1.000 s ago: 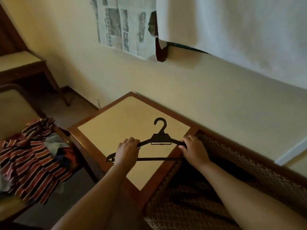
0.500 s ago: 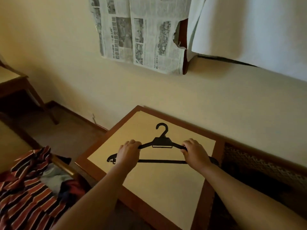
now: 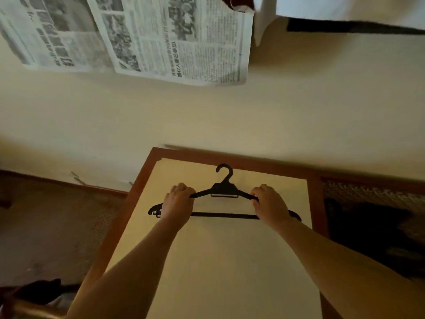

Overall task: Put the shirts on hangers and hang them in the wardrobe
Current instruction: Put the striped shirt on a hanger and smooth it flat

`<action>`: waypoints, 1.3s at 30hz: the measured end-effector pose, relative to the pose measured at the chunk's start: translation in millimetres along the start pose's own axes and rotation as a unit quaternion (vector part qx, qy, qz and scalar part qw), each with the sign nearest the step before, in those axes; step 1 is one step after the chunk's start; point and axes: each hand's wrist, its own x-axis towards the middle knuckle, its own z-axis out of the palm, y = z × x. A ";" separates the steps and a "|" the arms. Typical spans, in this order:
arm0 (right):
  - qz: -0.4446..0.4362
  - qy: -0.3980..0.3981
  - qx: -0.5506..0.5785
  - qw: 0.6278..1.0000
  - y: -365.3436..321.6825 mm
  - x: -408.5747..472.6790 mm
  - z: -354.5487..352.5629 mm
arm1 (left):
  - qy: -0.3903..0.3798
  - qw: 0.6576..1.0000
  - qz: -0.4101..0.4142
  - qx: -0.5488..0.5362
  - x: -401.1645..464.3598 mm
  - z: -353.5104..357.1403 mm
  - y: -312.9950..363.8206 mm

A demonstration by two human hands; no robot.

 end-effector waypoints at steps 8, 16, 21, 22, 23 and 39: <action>0.082 -0.031 -0.033 0.996 -13.2 27.8 17.9 | -0.032 0.998 0.045 0.029 55.6 11.8 -20.9; 0.120 -0.036 -0.044 0.991 -15.7 37.4 22.0 | -0.081 0.993 0.078 -0.014 84.2 16.3 -30.9; 0.142 -0.017 -0.049 0.988 -19.0 44.1 20.8 | -0.072 0.993 0.090 -0.018 95.3 17.2 -31.2; 0.148 -0.014 -0.049 0.988 -19.8 45.8 20.4 | -0.072 0.993 0.091 -0.019 96.9 16.9 -31.4; 0.151 -0.013 -0.048 0.987 -20.6 47.6 19.6 | -0.073 0.993 0.092 -0.020 98.7 16.4 -31.8; 0.161 -0.044 -0.056 0.984 -29.0 61.1 7.3 | -0.079 0.992 0.099 -0.030 103.2 6.8 -28.2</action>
